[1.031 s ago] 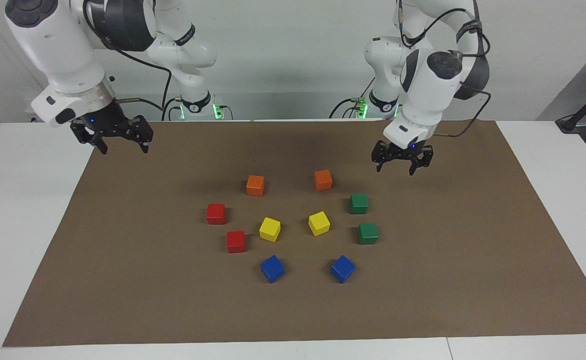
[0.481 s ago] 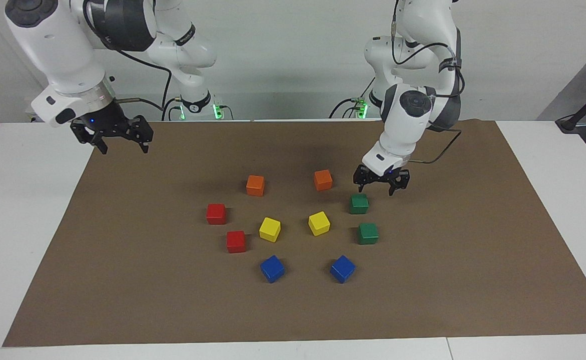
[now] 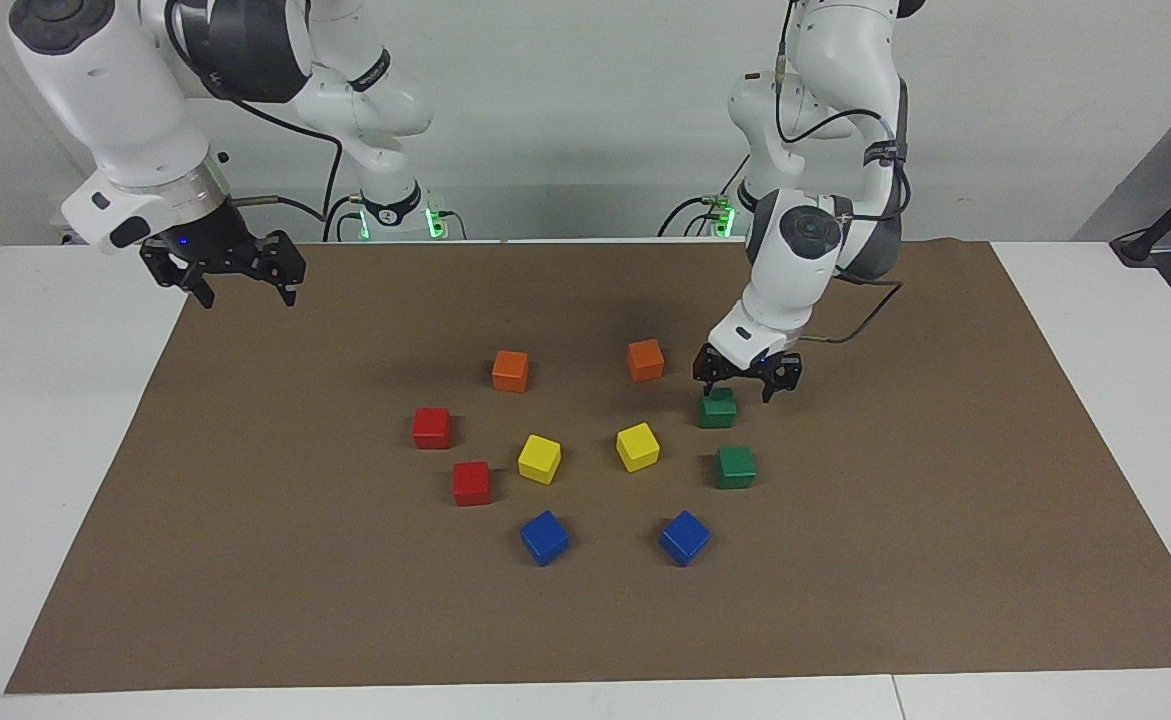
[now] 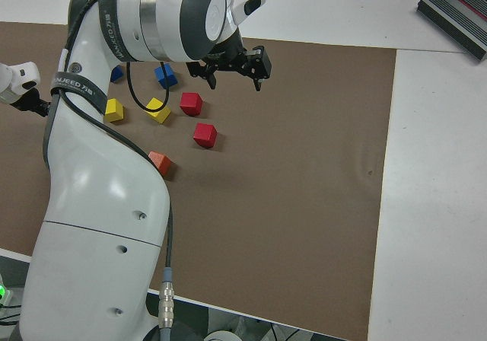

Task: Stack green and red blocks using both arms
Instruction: 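Reach the left gripper to the nearer green cube and grasp it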

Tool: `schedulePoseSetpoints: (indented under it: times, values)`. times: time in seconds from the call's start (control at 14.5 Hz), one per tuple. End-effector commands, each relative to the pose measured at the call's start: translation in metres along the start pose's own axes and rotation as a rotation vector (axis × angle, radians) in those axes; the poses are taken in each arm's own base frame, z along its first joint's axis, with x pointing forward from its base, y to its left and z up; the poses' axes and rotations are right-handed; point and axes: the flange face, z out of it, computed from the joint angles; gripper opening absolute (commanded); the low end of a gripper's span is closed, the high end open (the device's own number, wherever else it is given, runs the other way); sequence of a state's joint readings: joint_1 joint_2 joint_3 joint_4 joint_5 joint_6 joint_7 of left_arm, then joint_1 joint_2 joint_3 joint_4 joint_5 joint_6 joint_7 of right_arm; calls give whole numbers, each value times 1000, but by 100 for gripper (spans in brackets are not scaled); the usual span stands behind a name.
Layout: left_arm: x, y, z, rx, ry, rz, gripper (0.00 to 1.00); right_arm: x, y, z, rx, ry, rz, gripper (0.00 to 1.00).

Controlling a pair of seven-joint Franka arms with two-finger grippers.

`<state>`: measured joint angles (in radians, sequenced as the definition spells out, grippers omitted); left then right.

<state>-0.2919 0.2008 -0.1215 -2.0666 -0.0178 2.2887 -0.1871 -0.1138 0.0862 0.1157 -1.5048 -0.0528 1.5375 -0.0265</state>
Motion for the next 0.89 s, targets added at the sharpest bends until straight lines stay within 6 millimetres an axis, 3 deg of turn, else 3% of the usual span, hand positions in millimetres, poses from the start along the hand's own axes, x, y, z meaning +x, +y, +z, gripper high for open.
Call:
schedulePoseSetpoints:
  times: [0.0, 0.41, 0.48, 0.55, 0.62, 0.69, 0.76, 0.83]
  values:
    - [2, 7, 18, -3, 2, -9, 100, -7, 6, -1, -2, 13, -20, 100]
    - [5, 12, 35, -5, 14, -10, 100, -7, 6, -1, -2, 13, -18, 100]
    - [5, 12, 36, -3, 13, -8, 95, -7, 6, -1, -2, 13, -18, 100]
    - [5, 11, 37, 0, 13, -6, 84, -7, 6, -1, -2, 13, -18, 100]
    - [5, 11, 37, 8, 12, 1, 57, -7, 6, -1, -2, 13, -18, 100]
    - [5, 11, 37, 25, 14, 20, 13, -7, 6, -1, -2, 13, -18, 100]
    - [5, 6, 38, 40, 14, 32, 0, -7, 6, -1, -2, 13, -18, 100]
    - [6, 3, 37, 48, 14, 35, 0, -7, 6, -1, -2, 13, -18, 100]
